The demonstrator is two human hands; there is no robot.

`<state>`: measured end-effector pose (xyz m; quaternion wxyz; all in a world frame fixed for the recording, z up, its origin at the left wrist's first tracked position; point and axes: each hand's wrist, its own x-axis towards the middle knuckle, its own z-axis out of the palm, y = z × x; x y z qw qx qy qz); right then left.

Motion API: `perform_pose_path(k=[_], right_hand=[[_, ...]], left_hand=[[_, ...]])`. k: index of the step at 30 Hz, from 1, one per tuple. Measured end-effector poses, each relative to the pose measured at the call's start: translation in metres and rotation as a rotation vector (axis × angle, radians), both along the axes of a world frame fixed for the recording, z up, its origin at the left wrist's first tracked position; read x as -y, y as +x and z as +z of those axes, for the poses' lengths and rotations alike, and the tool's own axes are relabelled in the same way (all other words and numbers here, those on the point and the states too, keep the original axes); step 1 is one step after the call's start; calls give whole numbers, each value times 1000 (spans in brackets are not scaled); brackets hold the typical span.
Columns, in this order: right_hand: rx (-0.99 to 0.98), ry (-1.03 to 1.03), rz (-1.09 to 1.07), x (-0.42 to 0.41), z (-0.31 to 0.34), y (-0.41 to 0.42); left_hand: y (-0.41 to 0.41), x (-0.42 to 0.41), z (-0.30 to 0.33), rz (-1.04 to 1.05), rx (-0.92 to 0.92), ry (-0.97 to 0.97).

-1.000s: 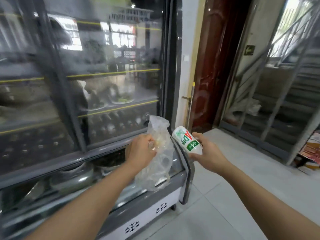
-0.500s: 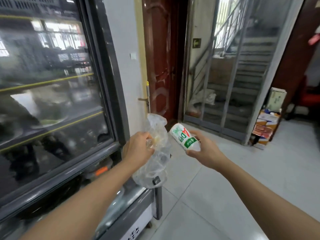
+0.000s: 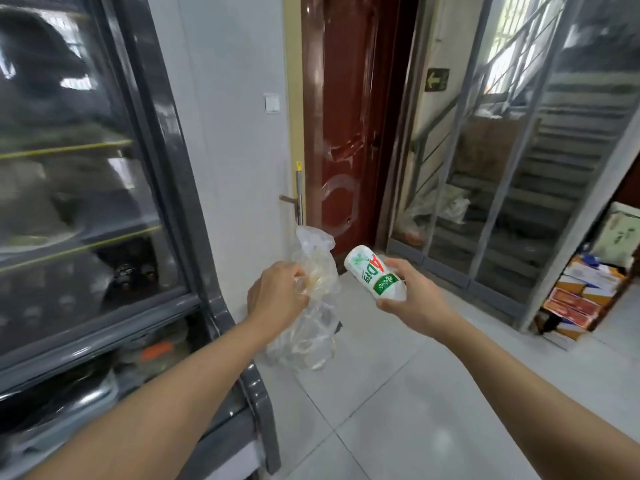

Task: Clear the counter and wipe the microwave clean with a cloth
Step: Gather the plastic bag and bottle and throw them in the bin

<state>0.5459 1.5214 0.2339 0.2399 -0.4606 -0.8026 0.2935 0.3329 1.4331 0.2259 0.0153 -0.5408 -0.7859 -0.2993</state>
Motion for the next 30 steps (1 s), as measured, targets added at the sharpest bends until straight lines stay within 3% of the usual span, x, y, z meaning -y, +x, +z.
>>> perform_pose_path(k=[9,19,30], right_hand=[[-4,-78,52,-109,-32,-21],[62,-28,113,-261,-37,-102],[39,-63,284,-393,-55,-187]], left_hand=[[-14,-96,-22,79,8,-51],[-95,-236,-42,175,66,-63],[-163,-332,-61,311,95,-101]])
